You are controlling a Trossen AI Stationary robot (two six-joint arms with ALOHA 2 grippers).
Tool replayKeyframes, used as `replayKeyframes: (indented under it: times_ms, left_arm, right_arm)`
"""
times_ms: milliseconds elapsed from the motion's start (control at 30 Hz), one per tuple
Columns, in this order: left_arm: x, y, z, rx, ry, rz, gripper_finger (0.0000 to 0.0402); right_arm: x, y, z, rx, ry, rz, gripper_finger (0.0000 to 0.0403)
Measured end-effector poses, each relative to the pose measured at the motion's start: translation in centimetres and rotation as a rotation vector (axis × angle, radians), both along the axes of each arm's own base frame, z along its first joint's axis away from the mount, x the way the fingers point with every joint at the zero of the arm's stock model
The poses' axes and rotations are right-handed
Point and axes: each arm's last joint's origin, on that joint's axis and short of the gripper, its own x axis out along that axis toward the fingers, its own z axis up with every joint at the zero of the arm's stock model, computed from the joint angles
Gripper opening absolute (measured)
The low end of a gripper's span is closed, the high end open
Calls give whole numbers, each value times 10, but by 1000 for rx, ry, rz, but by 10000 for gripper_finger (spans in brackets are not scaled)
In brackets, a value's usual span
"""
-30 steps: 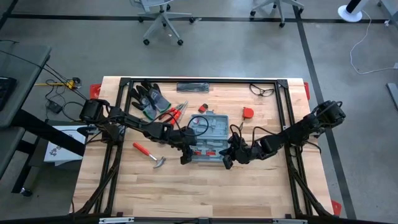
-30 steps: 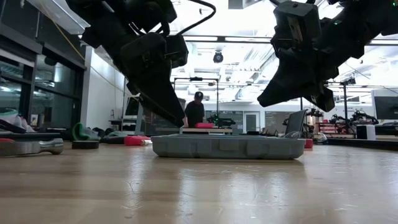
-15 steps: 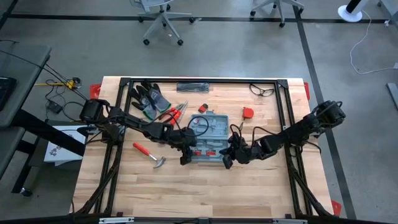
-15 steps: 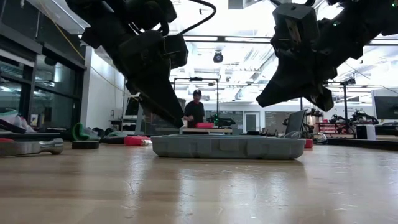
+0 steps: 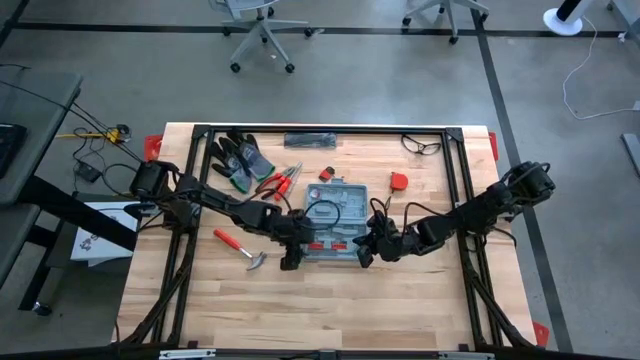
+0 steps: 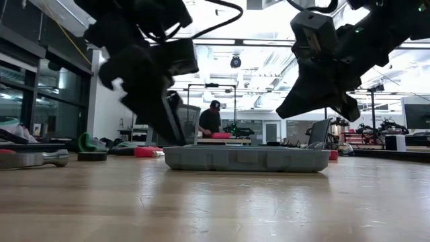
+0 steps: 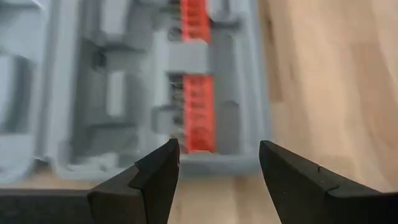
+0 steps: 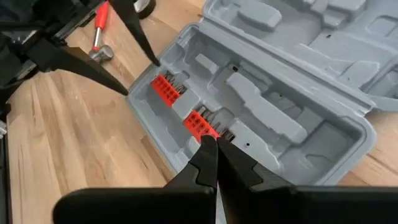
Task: Prefit tool cases
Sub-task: Remove the left screwdriver bit set from the gray prefit tool case
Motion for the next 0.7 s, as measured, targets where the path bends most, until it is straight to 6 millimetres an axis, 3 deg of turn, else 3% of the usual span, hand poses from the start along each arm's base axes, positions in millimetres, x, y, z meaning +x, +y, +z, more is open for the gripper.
replayKeyframes:
  times_ms: [333, 567, 700]
  left_arm:
    - [22, 3, 5, -1, -77, 49, 214]
    - [24, 21, 5, -4, -88, 222, 214]
    - [28, 31, 7, -44, -120, 195, 213]
  right_arm:
    - [3, -14, -1, 1, 19, -47, 0]
    - [15, -29, 4, 200, -29, 22, 0]
    - [17, -24, 8, 287, -60, 80, 0]
